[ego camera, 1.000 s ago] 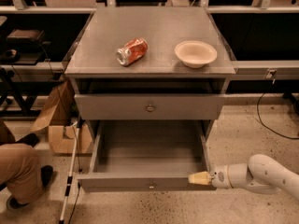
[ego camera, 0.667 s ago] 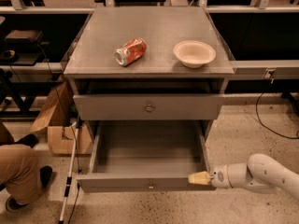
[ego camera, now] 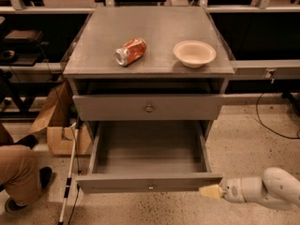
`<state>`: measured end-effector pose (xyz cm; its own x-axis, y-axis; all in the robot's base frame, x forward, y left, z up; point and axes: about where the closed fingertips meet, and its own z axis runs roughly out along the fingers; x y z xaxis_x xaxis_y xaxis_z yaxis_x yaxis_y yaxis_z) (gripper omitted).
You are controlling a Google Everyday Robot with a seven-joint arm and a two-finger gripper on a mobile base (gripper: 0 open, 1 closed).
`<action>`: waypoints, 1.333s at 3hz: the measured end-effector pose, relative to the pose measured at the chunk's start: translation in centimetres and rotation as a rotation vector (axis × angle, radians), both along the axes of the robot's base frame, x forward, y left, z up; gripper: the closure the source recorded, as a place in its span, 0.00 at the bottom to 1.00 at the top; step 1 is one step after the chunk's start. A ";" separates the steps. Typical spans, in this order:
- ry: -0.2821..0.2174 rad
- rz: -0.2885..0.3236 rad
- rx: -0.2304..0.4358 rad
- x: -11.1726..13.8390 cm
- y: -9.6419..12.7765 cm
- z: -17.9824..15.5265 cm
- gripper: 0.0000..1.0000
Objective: Close middle drawer
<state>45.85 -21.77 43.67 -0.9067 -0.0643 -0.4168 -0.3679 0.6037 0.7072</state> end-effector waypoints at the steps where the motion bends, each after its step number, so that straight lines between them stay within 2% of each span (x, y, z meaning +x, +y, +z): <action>1: -0.017 0.049 0.022 -2.2 -1.1 -0.8 1.00; 2: -0.013 0.069 0.028 -1.5 -1.0 -1.7 1.00; 4: 0.046 -0.007 0.028 2.5 -0.7 -1.7 1.00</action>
Offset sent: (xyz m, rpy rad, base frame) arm -0.0123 -0.0140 -0.0254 0.0333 -0.0118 0.0873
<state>48.35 -22.51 41.97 -0.9254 -0.0472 -0.3761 -0.3306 0.5859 0.7399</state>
